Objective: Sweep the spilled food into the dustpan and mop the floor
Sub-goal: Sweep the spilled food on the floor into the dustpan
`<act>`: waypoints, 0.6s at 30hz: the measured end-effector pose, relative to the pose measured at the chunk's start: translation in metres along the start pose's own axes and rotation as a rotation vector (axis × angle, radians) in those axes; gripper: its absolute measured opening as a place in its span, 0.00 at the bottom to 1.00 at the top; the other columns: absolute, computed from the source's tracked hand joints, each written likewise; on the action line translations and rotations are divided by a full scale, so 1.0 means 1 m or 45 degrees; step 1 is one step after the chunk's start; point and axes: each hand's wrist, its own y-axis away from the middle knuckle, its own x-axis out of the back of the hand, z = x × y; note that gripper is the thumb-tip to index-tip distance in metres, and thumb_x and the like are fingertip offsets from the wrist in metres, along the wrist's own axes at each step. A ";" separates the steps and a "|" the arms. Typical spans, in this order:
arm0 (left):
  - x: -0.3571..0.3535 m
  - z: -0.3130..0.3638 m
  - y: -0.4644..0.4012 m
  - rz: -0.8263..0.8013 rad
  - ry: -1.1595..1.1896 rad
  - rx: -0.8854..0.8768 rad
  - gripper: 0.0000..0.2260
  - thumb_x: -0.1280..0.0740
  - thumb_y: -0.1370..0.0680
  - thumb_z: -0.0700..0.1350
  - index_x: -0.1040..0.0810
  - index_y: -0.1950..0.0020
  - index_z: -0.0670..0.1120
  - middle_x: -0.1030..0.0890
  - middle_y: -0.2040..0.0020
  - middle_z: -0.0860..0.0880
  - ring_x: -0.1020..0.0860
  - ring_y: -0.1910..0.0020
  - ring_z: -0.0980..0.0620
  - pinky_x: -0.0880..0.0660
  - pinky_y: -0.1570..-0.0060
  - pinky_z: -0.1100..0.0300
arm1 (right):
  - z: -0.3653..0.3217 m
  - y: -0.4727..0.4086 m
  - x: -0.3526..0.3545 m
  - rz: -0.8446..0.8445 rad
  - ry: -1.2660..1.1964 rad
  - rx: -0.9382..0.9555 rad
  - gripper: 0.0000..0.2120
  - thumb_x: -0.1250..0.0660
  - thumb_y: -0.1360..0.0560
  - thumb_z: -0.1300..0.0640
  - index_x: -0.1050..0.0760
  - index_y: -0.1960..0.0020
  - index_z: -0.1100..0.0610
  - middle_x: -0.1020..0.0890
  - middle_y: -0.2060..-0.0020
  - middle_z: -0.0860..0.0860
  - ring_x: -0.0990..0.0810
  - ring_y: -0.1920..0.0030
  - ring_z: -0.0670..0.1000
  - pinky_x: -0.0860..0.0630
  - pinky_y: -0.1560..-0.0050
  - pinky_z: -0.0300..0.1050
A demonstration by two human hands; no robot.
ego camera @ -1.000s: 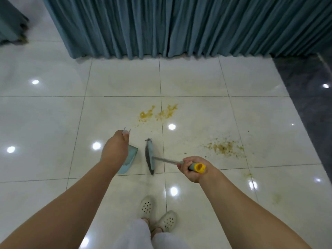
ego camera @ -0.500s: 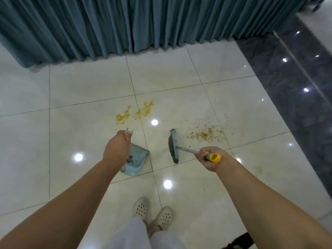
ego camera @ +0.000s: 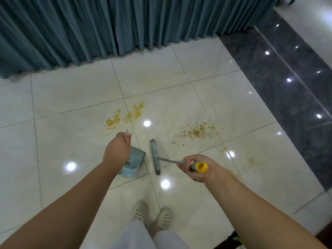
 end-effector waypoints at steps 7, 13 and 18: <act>-0.023 0.034 0.010 -0.037 0.024 -0.018 0.17 0.46 0.20 0.53 0.26 0.42 0.43 0.27 0.64 0.51 0.30 0.69 0.58 0.35 0.68 0.59 | -0.018 0.001 0.035 0.025 0.038 -0.118 0.05 0.41 0.22 0.68 0.32 0.48 0.69 0.27 0.57 0.65 0.31 0.85 0.48 0.31 0.85 0.32; -0.054 0.076 0.010 -0.052 -0.042 -0.033 0.18 0.46 0.20 0.55 0.27 0.36 0.48 0.19 0.53 0.46 0.24 0.57 0.50 0.32 0.60 0.59 | -0.096 -0.006 0.068 0.051 0.205 -0.117 0.04 0.42 0.22 0.67 0.32 0.50 0.69 0.27 0.58 0.63 0.31 0.85 0.48 0.31 0.85 0.32; -0.080 0.116 0.016 -0.004 -0.061 -0.044 0.20 0.47 0.19 0.55 0.33 0.28 0.52 0.21 0.40 0.44 0.23 0.44 0.45 0.32 0.54 0.59 | -0.175 -0.019 0.087 0.035 0.322 -0.095 0.05 0.42 0.21 0.66 0.34 0.46 0.67 0.28 0.58 0.64 0.32 0.86 0.49 0.31 0.86 0.32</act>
